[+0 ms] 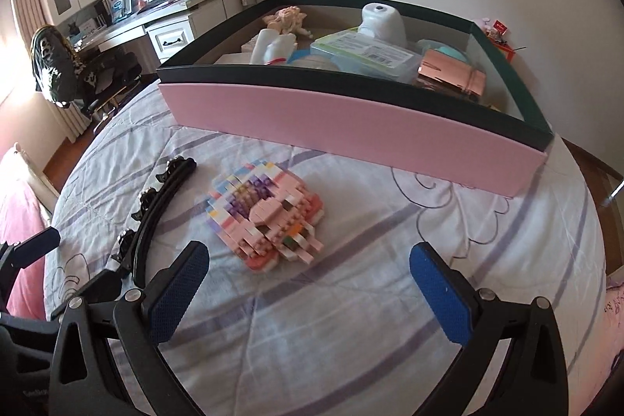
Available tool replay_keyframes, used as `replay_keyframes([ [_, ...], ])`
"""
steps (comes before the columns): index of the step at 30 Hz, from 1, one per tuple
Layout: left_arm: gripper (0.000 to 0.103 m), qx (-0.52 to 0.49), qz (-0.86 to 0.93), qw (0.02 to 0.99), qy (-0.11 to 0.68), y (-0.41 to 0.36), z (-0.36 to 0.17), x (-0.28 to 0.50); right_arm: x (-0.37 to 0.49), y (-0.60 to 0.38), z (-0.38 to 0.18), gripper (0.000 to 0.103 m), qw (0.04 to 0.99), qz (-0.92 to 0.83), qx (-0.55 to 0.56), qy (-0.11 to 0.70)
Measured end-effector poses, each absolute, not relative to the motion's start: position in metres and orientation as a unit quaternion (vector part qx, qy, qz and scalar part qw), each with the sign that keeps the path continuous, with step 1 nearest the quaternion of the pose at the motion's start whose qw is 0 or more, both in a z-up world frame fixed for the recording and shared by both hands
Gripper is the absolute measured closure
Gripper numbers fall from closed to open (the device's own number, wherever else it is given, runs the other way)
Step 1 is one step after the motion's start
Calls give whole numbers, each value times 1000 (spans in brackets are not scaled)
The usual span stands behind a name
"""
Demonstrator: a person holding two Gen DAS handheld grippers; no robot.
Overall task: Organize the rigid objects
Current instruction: 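Grasp the black hair clip with the left tool while the right tool grasps the pink block figure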
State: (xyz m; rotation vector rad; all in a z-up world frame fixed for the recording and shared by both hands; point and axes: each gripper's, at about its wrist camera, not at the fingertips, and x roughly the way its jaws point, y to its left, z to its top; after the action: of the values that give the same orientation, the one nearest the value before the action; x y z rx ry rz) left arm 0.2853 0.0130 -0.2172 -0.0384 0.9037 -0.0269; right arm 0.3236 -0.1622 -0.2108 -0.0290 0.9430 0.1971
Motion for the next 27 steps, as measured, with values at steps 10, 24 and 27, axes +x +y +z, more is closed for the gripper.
replay_keyframes([
  [10, 0, 1, -35, 900, 434, -13, -220, 302, 317, -165, -211, 39, 893, 120, -33, 433],
  [24, 84, 86, -65, 909, 402, -60, -222, 308, 274, -217, -209, 39, 902, 95, 27, 420],
  [27, 84, 77, -67, 910, 403, -61, -219, 304, 270, -216, -206, 39, 905, 97, 27, 413],
])
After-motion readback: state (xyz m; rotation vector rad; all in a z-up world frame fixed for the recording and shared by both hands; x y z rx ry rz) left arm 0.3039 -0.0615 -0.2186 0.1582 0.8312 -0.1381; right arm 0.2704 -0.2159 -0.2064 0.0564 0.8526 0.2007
